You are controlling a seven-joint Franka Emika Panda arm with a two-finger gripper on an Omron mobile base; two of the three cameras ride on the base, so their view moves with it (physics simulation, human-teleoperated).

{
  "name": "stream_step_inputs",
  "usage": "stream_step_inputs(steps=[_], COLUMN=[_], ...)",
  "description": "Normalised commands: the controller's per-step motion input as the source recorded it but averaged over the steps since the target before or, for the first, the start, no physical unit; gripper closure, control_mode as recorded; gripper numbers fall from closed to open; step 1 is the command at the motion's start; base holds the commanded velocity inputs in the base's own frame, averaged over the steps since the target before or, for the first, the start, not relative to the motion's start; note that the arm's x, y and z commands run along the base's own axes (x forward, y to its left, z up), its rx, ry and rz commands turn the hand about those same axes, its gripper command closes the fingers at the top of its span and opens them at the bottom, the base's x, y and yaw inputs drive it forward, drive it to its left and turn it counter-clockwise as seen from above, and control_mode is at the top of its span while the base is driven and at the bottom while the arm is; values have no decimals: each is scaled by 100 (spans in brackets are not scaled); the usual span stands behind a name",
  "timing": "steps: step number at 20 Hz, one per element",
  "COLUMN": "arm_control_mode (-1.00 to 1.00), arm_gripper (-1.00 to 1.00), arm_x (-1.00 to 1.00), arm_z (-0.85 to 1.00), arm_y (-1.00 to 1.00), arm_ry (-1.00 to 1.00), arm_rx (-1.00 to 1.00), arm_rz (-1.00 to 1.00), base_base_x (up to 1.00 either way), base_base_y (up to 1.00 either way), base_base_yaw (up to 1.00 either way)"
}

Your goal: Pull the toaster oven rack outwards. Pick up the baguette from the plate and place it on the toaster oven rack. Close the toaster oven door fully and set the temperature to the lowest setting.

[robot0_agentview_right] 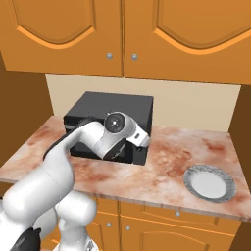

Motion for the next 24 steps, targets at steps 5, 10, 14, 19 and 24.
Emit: stream_step_inputs(steps=[5, 10, 14, 19, 24], arm_control_mode=[-100, -100, -100, -100, -100], arm_gripper=[-100, -100, -100, -100, -100], arm_x=[-42, -39, -14, 0, 1], arm_z=[27, 4, 0, 0, 0], arm_y=[0, -13, -8, -9, 4], arm_ry=[2, -3, -1, 0, -1], arm_rx=[-9, -7, -1, 0, -1], arm_rz=[8, 0, 0, 0, 0], base_base_x=[0, 0, 0, 0, 0], base_base_y=[0, 0, 0, 0, 0], base_base_yaw=[0, 0, 0, 0, 0])
